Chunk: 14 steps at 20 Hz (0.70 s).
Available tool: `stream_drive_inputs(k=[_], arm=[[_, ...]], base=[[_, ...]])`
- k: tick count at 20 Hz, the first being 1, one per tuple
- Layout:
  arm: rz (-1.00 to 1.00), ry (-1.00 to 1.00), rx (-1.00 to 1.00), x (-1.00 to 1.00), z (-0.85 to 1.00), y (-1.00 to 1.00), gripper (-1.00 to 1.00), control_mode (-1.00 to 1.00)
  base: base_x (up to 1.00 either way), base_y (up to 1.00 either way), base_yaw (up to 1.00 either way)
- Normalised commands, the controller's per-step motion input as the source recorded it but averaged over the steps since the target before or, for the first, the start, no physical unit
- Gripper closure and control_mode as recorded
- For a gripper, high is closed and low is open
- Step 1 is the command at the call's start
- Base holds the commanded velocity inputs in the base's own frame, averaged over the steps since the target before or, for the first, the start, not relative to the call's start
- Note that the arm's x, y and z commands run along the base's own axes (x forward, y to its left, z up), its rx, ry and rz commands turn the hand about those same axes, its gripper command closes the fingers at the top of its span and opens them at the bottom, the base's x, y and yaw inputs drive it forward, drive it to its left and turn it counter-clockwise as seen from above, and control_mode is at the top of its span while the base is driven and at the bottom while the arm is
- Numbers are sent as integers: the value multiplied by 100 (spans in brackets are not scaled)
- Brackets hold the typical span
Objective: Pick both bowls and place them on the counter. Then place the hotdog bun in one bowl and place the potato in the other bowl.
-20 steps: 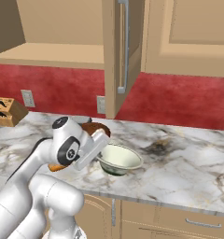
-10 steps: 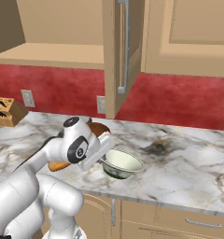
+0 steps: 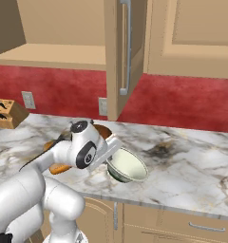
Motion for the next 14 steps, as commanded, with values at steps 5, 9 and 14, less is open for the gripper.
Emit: stream_drive_inputs(k=[5,9,14], arm=[[0,-15,-1,-4,-72,11,100,-100],[-1,0,0,-5,-82,22,100,-100],[-1,3,0,0,-87,25,100,-100]], base=[[0,0,0],[0,0,0],[0,0,0]])
